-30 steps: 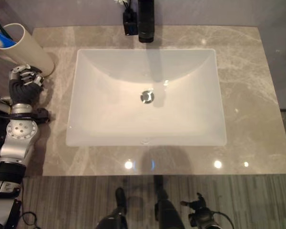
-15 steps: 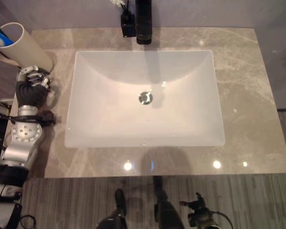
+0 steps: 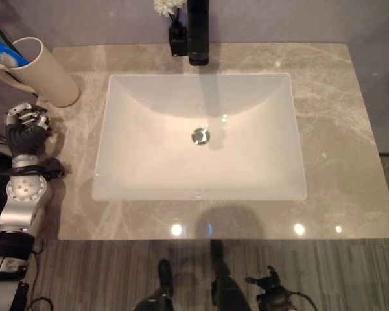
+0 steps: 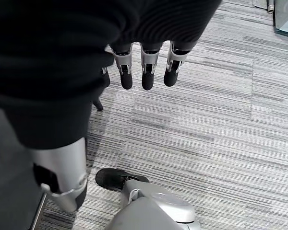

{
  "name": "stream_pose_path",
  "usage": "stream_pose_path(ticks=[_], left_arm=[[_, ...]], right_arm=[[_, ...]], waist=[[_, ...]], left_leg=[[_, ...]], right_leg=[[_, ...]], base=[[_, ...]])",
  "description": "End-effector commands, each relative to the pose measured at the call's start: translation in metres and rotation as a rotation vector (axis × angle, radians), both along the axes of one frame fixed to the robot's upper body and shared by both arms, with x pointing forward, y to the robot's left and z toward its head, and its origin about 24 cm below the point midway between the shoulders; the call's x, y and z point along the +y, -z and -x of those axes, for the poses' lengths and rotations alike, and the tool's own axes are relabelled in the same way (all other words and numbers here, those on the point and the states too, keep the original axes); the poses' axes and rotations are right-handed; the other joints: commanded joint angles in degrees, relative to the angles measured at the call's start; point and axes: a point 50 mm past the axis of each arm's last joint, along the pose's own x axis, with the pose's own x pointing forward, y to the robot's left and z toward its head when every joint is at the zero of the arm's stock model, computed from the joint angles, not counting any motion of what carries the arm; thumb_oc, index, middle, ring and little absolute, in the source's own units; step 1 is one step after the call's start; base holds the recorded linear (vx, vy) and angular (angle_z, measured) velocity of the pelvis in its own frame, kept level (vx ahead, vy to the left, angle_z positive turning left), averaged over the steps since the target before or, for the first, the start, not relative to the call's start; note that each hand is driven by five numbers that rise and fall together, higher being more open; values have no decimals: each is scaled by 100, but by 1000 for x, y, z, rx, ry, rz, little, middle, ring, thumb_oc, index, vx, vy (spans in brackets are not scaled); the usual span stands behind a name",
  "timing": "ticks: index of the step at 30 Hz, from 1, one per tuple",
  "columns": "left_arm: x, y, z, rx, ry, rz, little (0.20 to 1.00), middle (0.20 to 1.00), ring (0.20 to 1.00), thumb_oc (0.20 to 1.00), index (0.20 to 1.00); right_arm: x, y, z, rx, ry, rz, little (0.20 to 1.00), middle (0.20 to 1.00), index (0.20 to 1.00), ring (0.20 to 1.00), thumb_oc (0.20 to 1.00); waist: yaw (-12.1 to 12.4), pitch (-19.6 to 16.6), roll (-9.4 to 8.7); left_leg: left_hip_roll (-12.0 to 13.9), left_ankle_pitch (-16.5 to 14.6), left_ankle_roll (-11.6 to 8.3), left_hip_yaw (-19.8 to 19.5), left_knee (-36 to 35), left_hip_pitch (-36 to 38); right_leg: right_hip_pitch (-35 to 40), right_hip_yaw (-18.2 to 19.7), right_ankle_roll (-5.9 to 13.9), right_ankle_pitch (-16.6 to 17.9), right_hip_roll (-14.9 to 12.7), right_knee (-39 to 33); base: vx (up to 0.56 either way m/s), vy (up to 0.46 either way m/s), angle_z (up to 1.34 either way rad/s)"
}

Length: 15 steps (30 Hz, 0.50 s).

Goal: Put brush and paste in cup on sink, flatten towel.

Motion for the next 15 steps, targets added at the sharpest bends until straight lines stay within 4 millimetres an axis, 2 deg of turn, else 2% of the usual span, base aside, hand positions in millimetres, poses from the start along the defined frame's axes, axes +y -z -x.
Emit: stream_pose_path(ticks=[1,15], left_arm=[[16,-33,-5,-104,-83,11,200,200,200,200,200],[26,-61,-23,-91,-157,-9,200,200,200,200,200]], right_arm=[[1,-5,-12,-40,-22,25,1000,1000,1000,1000,1000],[4,-5,-12,-42,-70,37,1000,1000,1000,1000,1000]], waist=[[-131,385,-83],[-307,377,-199]], left_leg=[[-11,387,-114,-212,28,254],[86,362,-147,-100,28,253]], right_leg=[[415,-31,376,-111,-43,7],[353,76,386,-84,54,7]], base=[[0,0,0],[0,-4,-5]])
